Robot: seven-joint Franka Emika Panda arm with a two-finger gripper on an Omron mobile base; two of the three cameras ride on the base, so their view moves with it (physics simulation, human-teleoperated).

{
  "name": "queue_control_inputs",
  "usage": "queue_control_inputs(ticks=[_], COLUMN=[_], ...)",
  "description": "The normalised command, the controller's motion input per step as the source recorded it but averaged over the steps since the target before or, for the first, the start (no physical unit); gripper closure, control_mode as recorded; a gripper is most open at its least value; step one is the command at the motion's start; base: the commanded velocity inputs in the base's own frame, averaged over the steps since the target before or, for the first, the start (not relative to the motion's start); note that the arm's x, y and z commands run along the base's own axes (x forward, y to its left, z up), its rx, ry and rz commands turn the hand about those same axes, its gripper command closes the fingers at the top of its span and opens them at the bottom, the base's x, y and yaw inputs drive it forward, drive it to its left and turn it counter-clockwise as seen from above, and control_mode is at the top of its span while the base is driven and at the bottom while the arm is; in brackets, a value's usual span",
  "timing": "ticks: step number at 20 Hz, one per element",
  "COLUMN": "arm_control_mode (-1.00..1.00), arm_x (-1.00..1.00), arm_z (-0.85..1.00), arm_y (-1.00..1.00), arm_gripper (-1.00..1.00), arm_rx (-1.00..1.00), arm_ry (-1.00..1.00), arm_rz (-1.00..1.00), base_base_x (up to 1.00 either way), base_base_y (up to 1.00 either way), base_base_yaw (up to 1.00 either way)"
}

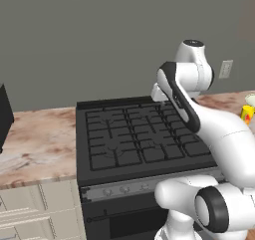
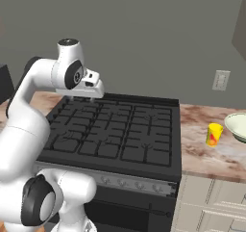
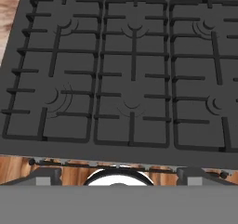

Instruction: Pick the cup and bowl from the counter and place them on the counter next to the sink.

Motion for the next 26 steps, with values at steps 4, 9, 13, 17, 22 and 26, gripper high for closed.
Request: queue_control_inputs(ticks=[4, 9, 13, 17, 22, 26], arm_control_mode=[-1.00, -1.00, -1.00, -1.00, -1.00, -1.00], arm_x=[-0.07, 0.00, 0.00, 0.00, 0.00, 0.00], arm_z=[-0.09, -0.06, -0.06, -0.06, -0.10, -0.14], arm_y=[-0.34, -0.71, -0.61, -0.57, -0.61, -0.70], arm_gripper=[-1.00, -1.00, -1.00, -1.00, -1.00, -1.00], arm_rx=[0.00, 0.00, 0.00, 0.00, 0.00, 0.00], arm_ry=[-0.01, 0.00, 0.00, 0.00, 0.00, 0.00], arm_rz=[0.03, 0.04, 0.02, 0.02, 0.01, 0.01], base_base_x=[0.00, 0.00, 0.00, 0.00, 0.00, 0.00], base_base_y=[0.00, 0.00, 0.00, 0.00, 0.00, 0.00], base_base_yaw=[0.00, 0.00, 0.00, 0.00, 0.00, 0.00])
